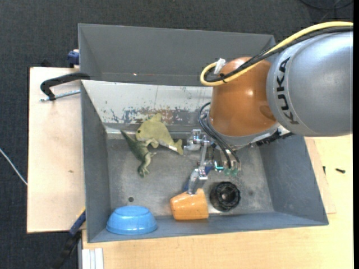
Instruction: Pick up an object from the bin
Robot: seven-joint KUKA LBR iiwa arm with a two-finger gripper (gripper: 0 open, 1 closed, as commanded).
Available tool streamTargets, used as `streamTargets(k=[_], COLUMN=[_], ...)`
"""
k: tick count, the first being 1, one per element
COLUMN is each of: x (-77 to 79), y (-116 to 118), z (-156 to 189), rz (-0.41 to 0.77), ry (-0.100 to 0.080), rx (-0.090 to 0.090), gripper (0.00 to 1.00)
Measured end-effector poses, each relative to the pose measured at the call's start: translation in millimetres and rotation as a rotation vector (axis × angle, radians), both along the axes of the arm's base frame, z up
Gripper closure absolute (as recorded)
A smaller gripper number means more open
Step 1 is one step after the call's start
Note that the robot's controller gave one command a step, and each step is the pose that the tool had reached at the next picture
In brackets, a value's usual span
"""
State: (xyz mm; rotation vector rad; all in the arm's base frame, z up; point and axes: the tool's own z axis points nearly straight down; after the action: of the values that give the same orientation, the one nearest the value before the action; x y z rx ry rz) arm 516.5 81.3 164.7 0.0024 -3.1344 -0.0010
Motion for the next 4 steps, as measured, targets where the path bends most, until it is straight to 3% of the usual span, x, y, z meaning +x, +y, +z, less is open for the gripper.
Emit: streamTargets(k=[1, 2, 3, 4], x=[-3.0, 7.7, -1.7, -2.0], y=[-68, -68, -67, -68], z=[-24, -41, -57, -58], rz=[-0.076, -0.008, 0.155, 0.156], ry=[-0.017, -0.042, -0.013, -0.012], rx=[-0.001, 0.002, 0.002, 0.001], gripper=[0.0, 0.0, 0.0, 1.0])
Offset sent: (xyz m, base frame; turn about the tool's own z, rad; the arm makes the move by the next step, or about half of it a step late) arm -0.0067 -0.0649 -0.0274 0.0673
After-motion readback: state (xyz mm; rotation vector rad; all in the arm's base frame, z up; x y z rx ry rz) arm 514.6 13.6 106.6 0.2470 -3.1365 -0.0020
